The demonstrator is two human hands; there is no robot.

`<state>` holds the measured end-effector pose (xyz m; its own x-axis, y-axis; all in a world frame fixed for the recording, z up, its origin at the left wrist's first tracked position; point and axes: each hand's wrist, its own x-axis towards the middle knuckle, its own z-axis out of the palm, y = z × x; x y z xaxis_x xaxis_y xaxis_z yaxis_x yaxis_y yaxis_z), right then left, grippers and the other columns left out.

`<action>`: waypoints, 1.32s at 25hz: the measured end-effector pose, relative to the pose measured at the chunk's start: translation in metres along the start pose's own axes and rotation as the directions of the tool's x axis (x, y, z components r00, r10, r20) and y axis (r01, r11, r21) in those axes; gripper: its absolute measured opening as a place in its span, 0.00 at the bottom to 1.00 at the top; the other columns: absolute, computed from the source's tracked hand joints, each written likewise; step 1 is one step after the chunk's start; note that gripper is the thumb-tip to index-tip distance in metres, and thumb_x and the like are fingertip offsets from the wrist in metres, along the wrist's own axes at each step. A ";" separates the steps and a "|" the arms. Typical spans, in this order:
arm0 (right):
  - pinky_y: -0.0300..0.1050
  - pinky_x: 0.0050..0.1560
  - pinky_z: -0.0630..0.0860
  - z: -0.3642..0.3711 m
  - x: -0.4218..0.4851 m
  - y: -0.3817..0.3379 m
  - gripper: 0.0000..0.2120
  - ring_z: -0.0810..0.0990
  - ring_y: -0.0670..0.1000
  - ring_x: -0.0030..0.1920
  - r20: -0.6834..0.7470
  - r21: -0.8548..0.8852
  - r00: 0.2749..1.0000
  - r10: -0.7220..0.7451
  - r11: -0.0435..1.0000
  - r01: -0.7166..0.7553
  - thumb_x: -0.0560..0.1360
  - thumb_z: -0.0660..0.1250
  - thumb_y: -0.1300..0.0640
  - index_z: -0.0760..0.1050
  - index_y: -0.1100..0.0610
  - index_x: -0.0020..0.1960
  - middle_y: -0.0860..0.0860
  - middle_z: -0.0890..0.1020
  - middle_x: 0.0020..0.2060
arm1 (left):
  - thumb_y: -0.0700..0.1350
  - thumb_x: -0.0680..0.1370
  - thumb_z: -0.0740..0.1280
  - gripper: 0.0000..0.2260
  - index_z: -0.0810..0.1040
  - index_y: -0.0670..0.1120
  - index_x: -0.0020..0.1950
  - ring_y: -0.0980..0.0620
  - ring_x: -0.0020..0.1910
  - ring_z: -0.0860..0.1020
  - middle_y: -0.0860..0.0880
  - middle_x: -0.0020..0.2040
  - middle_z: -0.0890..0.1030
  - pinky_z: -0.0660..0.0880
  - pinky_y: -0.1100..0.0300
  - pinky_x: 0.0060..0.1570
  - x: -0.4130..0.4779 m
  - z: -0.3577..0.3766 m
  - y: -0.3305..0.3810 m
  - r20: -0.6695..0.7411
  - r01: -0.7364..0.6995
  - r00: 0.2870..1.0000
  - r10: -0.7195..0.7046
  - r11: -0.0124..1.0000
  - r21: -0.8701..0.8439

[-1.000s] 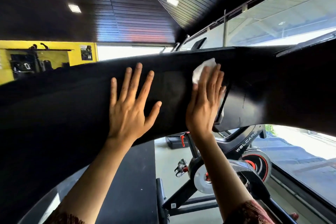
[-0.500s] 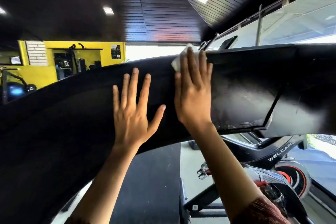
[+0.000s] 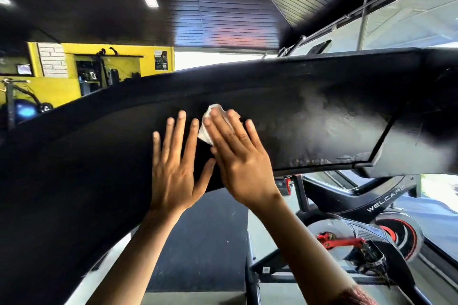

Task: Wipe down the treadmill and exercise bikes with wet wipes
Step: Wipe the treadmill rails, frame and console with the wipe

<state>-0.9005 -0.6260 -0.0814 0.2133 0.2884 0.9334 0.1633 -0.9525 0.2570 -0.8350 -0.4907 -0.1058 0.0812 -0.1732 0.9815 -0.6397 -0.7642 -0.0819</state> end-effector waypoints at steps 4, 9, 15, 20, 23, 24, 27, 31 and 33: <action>0.52 0.75 0.48 -0.024 -0.022 0.042 0.22 0.54 0.58 0.76 -0.165 -0.067 0.896 0.411 0.902 -0.426 0.82 0.51 0.55 0.61 0.59 0.74 0.56 0.60 0.75 | 0.56 0.79 0.55 0.30 0.58 0.41 0.76 0.41 0.75 0.55 0.39 0.76 0.58 0.46 0.48 0.74 -0.011 0.001 0.003 0.015 -0.007 1.000 0.007 1.000 0.004; 0.52 0.75 0.49 -0.019 -0.066 0.033 0.21 0.50 0.51 0.77 -0.017 -0.140 0.997 0.080 0.987 -0.082 0.82 0.53 0.54 0.64 0.56 0.74 0.52 0.63 0.73 | 0.55 0.78 0.56 0.30 0.59 0.38 0.75 0.40 0.75 0.54 0.37 0.76 0.58 0.45 0.47 0.74 -0.016 0.006 0.025 0.025 0.028 0.999 -0.027 0.999 -0.045; 0.53 0.75 0.50 -0.036 -0.077 0.056 0.21 0.52 0.55 0.77 -0.065 -0.068 0.967 0.245 0.966 -0.249 0.83 0.51 0.55 0.60 0.61 0.74 0.56 0.60 0.74 | 0.55 0.79 0.55 0.29 0.56 0.44 0.77 0.44 0.76 0.53 0.42 0.77 0.56 0.44 0.46 0.74 0.002 0.013 0.058 0.060 -0.079 0.995 0.082 0.996 -0.049; 0.52 0.76 0.47 -0.064 -0.057 0.103 0.23 0.48 0.55 0.77 -0.230 -0.021 0.801 0.553 0.820 -0.572 0.83 0.49 0.56 0.55 0.62 0.76 0.58 0.55 0.76 | 0.55 0.78 0.57 0.30 0.58 0.43 0.77 0.42 0.76 0.54 0.43 0.77 0.53 0.44 0.50 0.74 0.029 0.018 0.090 0.058 -0.146 0.987 0.152 0.984 -0.099; 0.51 0.76 0.47 -0.061 -0.040 0.095 0.23 0.48 0.53 0.77 -0.135 -0.113 0.948 0.288 0.946 -0.304 0.82 0.51 0.56 0.56 0.60 0.75 0.54 0.56 0.75 | 0.56 0.78 0.57 0.30 0.58 0.44 0.77 0.43 0.76 0.54 0.42 0.77 0.54 0.44 0.48 0.74 0.043 0.020 0.102 0.050 -0.165 0.984 0.170 0.982 -0.097; 0.50 0.76 0.48 -0.063 -0.036 0.102 0.22 0.51 0.53 0.76 -0.126 -0.150 0.966 0.226 0.958 -0.244 0.82 0.52 0.56 0.57 0.59 0.75 0.54 0.58 0.75 | 0.56 0.78 0.57 0.30 0.59 0.44 0.77 0.43 0.76 0.54 0.42 0.77 0.54 0.44 0.48 0.74 0.047 0.021 0.105 0.046 -0.166 0.984 0.171 0.981 -0.095; 0.51 0.75 0.47 -0.071 -0.019 0.124 0.23 0.53 0.60 0.76 -0.317 -0.049 0.798 0.512 0.832 -0.553 0.83 0.49 0.55 0.58 0.62 0.75 0.60 0.59 0.75 | 0.55 0.78 0.57 0.29 0.60 0.44 0.77 0.43 0.76 0.54 0.41 0.77 0.56 0.45 0.46 0.74 0.052 0.023 0.107 0.027 -0.177 0.983 0.181 0.980 -0.096; 0.53 0.75 0.50 -0.048 -0.001 0.082 0.23 0.54 0.59 0.76 -0.220 -0.024 0.892 0.394 0.912 -0.409 0.82 0.49 0.55 0.58 0.62 0.75 0.59 0.60 0.74 | 0.55 0.78 0.57 0.28 0.62 0.43 0.76 0.42 0.76 0.56 0.40 0.76 0.59 0.48 0.48 0.74 0.042 0.022 0.096 -0.009 -0.156 0.988 0.156 0.984 -0.091; 0.52 0.75 0.51 -0.046 -0.014 0.076 0.21 0.54 0.56 0.76 -0.085 -0.052 0.981 0.173 0.983 -0.177 0.82 0.51 0.55 0.58 0.58 0.74 0.54 0.61 0.74 | 0.55 0.78 0.57 0.28 0.62 0.43 0.76 0.42 0.75 0.57 0.40 0.76 0.59 0.48 0.47 0.74 0.031 0.019 0.086 -0.014 -0.126 0.992 0.126 0.990 -0.070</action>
<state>-0.9359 -0.7070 -0.0637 0.1552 0.1101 0.9817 0.0727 -0.9923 0.0998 -0.8727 -0.5738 -0.0854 -0.0108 -0.2590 0.9658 -0.6967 -0.6909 -0.1930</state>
